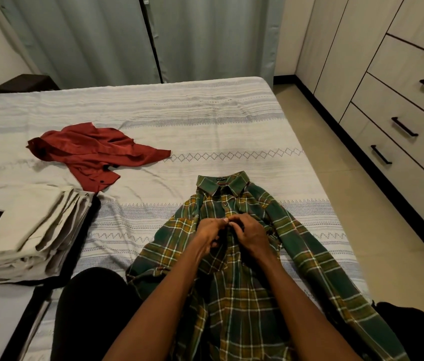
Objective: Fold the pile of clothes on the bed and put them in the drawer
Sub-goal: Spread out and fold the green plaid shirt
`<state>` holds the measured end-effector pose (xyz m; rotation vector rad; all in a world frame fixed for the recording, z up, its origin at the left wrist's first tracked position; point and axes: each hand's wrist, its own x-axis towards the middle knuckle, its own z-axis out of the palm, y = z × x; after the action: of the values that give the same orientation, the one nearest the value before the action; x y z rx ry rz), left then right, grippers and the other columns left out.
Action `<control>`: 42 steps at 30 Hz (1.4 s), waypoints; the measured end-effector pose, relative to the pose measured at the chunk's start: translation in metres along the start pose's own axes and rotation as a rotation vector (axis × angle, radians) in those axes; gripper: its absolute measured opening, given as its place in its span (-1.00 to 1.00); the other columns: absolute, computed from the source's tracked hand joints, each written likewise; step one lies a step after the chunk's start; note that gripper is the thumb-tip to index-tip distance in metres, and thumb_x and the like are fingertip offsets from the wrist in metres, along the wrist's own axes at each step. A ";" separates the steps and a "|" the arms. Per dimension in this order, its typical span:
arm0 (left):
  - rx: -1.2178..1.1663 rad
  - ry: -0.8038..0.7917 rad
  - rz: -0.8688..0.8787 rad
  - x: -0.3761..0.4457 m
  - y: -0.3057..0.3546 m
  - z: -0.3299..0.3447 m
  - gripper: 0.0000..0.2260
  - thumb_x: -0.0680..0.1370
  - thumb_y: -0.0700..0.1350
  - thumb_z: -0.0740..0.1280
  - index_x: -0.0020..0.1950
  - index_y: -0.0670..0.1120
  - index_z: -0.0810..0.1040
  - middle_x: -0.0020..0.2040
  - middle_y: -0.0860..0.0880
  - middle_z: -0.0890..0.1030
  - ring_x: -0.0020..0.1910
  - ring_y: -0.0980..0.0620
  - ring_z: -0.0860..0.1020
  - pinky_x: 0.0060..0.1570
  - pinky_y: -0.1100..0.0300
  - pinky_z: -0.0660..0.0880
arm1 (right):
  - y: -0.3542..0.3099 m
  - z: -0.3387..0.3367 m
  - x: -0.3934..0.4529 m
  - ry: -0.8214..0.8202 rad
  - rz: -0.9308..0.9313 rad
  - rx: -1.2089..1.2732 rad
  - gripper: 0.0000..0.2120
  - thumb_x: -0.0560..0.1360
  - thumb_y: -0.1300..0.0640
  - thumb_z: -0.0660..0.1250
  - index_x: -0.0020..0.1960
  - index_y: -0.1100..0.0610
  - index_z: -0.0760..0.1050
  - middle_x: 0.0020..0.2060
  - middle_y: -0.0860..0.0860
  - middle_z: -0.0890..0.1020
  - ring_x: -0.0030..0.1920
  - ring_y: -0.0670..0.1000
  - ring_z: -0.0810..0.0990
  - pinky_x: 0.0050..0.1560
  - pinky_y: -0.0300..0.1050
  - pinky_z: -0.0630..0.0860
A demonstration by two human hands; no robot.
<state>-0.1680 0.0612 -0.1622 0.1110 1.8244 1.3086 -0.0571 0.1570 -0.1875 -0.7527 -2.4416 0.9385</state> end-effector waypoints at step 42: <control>0.714 0.224 0.721 -0.052 -0.082 -0.027 -0.85 0.60 -0.19 0.29 0.05 -0.14 0.66 0.01 -0.10 0.61 0.02 -0.04 0.57 0.05 0.11 0.46 | -0.027 0.008 -0.105 0.068 -0.081 -0.794 -0.73 0.35 -0.03 0.50 -0.08 0.13 0.60 -0.13 0.10 0.59 -0.13 0.15 0.54 -0.17 0.03 0.44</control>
<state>-0.1215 -0.0220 -0.1962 1.1290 2.4979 1.0630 0.0098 0.0718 -0.1931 -0.8890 -2.7378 -0.1326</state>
